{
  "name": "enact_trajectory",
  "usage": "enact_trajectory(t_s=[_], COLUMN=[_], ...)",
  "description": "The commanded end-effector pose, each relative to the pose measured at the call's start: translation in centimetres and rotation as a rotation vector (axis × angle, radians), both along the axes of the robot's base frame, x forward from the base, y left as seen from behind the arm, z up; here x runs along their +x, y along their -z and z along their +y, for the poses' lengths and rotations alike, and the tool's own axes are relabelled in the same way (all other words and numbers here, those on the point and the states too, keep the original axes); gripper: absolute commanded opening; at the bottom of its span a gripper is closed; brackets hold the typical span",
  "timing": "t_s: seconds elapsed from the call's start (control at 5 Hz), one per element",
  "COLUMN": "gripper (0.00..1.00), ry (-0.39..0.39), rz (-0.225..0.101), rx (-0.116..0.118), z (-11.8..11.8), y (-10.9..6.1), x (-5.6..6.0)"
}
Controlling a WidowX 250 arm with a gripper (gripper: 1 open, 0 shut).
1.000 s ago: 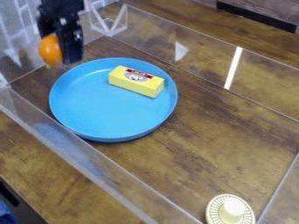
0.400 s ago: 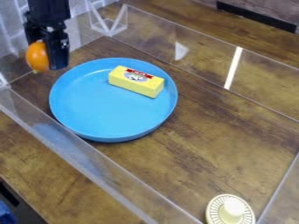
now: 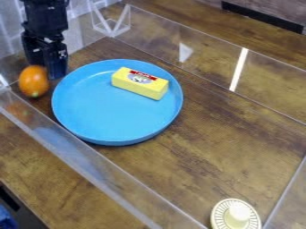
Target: Remove the orange ball from inside the blue tray and put it on the table
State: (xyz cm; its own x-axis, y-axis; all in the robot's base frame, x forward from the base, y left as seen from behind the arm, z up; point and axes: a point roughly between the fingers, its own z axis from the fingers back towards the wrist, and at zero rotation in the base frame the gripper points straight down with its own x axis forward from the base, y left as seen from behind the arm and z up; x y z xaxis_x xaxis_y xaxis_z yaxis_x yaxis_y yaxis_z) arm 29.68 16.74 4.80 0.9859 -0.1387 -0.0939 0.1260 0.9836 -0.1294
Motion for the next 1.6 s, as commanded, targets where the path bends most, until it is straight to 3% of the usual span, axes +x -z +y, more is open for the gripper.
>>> enact_trajectory(t_s=[0.0, 1.2, 1.4], gripper=[1.0, 1.0, 0.0], ry=[-0.015, -0.015, -0.021], rz=[-0.063, -0.059, -0.056], rx=[0.038, 0.044, 0.041], z=[1.5, 2.9, 3.0], y=[-1.9, 0.0, 0.4], x=[0.5, 0.4, 0.3])
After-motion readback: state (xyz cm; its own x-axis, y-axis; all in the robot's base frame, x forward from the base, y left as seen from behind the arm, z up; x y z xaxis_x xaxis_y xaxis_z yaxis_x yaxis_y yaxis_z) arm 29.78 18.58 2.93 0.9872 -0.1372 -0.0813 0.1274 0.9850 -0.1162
